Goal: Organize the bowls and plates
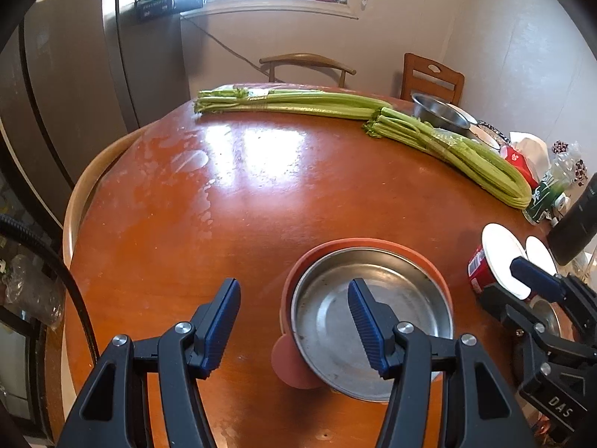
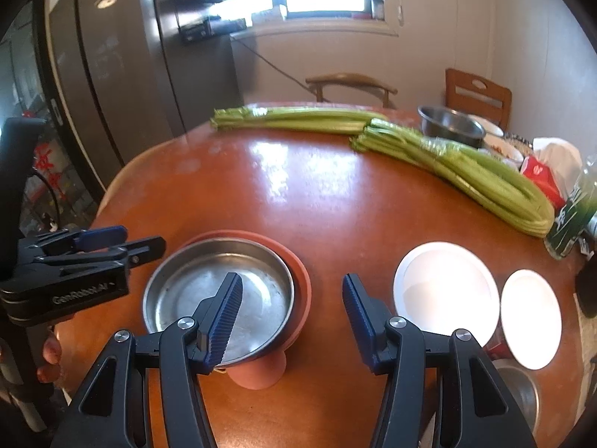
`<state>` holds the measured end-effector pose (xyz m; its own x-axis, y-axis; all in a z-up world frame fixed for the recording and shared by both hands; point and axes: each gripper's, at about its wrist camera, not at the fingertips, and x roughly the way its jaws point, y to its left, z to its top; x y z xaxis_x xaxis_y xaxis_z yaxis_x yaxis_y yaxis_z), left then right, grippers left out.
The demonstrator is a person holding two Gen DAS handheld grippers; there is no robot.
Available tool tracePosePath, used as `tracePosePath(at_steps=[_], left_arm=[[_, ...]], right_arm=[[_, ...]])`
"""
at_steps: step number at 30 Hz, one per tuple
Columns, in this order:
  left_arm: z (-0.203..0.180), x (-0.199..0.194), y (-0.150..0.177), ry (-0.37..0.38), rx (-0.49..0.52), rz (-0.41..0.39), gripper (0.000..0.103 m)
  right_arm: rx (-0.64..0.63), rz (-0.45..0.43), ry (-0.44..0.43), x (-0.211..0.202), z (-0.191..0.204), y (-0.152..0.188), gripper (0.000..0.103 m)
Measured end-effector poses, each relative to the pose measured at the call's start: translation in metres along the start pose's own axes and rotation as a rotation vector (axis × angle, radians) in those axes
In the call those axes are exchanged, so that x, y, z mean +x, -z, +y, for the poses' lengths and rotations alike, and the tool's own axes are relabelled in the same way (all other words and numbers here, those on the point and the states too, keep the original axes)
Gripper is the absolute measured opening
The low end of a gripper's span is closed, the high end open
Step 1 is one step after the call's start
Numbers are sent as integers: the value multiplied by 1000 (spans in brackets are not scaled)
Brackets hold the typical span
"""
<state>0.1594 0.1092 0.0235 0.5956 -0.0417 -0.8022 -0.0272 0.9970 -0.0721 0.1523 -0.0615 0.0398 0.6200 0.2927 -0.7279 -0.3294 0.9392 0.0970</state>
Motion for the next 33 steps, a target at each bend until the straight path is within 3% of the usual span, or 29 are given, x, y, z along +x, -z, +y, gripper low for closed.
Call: tracePosePath(at_steps=[2,12,21,33], left_arm=[[-5,-5,2,2,3,-11,60],[-37,-23,10,2,42,-57,60],[-69,-30,12,19,86,-70,60],[-136,-33,19,63,178,-56,60]], right_arm=[[-9,-20,-4,-8,0,1,65],[-11,-85,0,-41,-20,5,67],[0,-157,54,-72,-40,11,69],[85,-188,134,-105,-94,32,69]])
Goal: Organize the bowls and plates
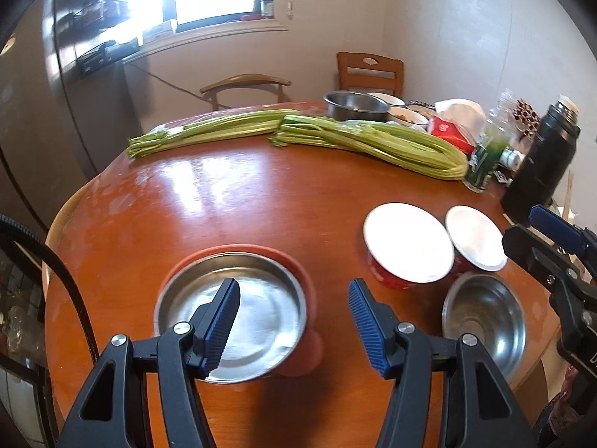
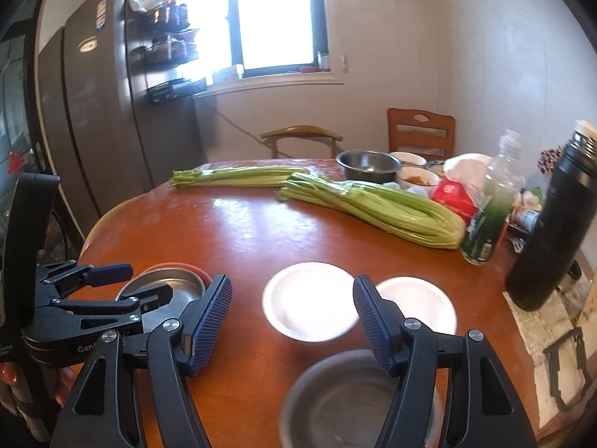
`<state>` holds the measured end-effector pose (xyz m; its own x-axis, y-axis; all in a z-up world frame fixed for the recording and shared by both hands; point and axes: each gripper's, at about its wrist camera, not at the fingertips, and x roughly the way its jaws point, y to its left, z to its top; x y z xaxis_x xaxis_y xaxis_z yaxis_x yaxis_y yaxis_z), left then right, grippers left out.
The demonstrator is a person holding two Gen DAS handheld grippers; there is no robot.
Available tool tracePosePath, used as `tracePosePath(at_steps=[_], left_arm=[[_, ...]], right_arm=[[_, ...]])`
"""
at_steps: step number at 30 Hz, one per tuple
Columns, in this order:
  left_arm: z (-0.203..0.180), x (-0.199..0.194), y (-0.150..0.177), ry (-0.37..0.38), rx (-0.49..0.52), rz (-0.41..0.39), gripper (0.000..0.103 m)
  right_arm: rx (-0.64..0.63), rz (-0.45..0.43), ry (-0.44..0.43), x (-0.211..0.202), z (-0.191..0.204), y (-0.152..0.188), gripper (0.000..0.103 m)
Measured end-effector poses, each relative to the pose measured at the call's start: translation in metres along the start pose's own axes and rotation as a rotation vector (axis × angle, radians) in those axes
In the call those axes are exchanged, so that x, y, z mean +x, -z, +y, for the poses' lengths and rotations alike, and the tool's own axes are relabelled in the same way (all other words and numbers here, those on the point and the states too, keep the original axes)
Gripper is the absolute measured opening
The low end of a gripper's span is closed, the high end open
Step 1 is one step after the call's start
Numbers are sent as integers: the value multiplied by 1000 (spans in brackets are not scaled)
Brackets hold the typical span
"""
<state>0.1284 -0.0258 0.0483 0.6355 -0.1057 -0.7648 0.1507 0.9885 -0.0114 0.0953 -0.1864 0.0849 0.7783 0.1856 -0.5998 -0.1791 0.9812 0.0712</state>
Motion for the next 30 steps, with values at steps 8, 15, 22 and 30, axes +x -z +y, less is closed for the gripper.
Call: tracePosePath(at_steps=[8,15,22,30], left_arm=[[-40,6,4,44,46,30,60],[-66,11,4,51,76,40,60],[-87,19,9,102,83,62,60],[-95,28,12,129,79,82,60]], right_arm=[[40,-1,54,-14,-41,14,69],[94,24,93,-20,-79,31,69],[92,83,98,-15,-95,46,69],[94,121,103,-8,-103,59,69]])
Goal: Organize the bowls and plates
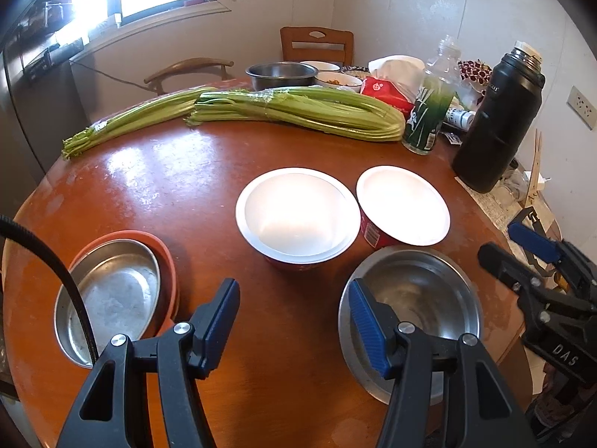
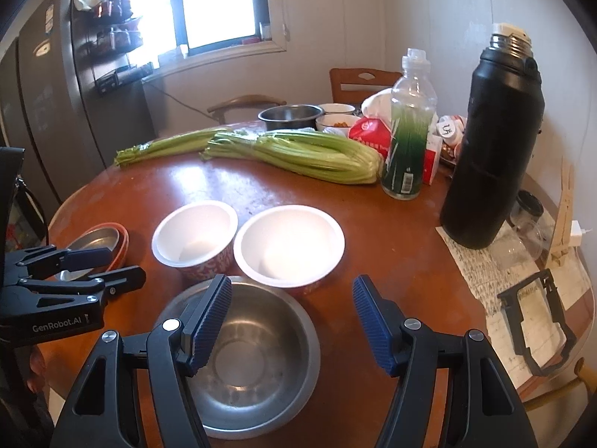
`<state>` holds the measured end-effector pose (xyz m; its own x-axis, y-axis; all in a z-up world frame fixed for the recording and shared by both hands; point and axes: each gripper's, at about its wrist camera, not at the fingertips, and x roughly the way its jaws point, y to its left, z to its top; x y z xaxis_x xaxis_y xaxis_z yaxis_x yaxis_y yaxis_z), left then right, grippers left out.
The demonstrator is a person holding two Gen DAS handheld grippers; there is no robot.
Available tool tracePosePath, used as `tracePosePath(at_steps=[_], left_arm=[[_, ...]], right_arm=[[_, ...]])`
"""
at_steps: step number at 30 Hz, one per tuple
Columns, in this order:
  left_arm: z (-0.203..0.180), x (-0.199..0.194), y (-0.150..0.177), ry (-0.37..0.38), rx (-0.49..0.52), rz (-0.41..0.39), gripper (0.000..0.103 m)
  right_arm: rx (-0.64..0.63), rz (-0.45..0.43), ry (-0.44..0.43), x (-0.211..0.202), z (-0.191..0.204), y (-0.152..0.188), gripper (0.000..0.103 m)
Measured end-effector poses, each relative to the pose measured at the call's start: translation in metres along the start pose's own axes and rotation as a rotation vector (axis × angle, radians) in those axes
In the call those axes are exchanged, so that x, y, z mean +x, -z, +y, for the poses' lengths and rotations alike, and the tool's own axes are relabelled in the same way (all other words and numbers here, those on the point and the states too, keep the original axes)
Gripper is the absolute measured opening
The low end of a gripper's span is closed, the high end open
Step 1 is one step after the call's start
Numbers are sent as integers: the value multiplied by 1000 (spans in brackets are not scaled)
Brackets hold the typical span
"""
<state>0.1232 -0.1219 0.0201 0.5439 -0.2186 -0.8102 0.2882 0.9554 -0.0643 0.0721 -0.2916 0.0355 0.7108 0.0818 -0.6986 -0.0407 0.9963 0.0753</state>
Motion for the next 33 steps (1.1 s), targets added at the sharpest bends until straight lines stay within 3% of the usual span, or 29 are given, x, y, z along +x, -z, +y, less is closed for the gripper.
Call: tracePosePath(at_steps=[11,25,33], left_arm=[[-16,23,12,80,6,66,60],[-34,49,22,97,28,120,60],[-38,54,26,120,33,133,57]], right_arm=[[-1,96,-1,20,-3,23,69],[32,205,-63,41,-6,48,69],[6,203,-90,43,-2,50,51]])
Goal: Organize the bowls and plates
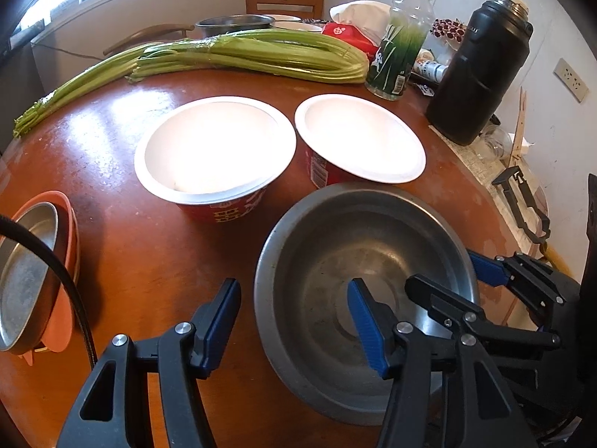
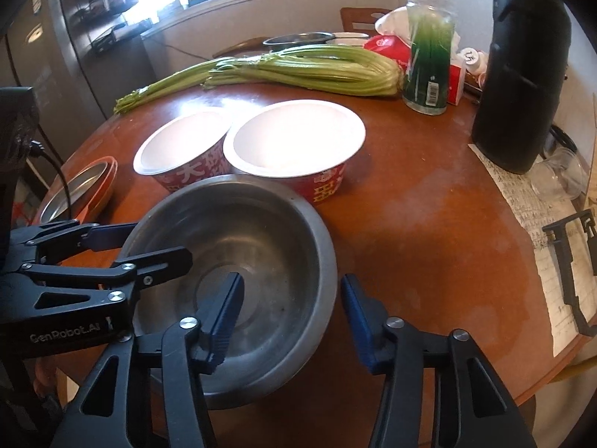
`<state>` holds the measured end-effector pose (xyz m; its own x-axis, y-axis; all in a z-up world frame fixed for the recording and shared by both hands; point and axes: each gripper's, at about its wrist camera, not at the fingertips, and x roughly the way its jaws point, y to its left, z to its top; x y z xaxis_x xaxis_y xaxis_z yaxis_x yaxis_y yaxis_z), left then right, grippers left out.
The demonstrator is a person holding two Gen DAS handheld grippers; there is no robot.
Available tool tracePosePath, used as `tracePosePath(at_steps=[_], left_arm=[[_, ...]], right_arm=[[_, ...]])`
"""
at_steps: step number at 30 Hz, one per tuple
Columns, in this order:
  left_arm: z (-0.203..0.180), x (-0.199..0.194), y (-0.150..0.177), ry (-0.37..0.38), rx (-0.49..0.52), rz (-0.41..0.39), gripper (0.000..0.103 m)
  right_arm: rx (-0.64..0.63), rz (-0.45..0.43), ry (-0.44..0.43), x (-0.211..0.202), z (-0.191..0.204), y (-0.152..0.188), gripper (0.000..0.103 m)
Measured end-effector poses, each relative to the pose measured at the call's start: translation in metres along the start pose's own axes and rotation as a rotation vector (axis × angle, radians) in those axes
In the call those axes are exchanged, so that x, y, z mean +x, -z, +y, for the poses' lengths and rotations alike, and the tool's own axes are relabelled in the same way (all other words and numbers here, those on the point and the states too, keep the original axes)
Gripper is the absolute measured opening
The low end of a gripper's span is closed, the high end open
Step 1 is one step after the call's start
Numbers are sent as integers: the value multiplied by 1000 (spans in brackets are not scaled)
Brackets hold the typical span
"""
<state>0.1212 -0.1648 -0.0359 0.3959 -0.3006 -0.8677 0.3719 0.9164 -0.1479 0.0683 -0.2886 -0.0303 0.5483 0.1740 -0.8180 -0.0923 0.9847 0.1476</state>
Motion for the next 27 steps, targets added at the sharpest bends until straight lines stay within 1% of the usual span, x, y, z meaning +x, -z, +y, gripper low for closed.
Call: tracePosePath(at_steps=[7,9,18,22,27], left_arm=[[-1,-2,1,24,0,-1,53],[0,-4,2,1,3,-2,53],[23,-27,19,-32,-31,-14,53],[34,-37,29,-60,-47,-23,53],[49,-43,37,-72,-77,-26,54]], right_arm=[[-9,-3,-10,-3,3,-1,48],[-14,-1,-24,-4,6,-2,48],[-64,14,-78,-3,35,-2,48],[-83,25,-110,-1,48,0,49],[-118,42,-129,3,65,-1,49]])
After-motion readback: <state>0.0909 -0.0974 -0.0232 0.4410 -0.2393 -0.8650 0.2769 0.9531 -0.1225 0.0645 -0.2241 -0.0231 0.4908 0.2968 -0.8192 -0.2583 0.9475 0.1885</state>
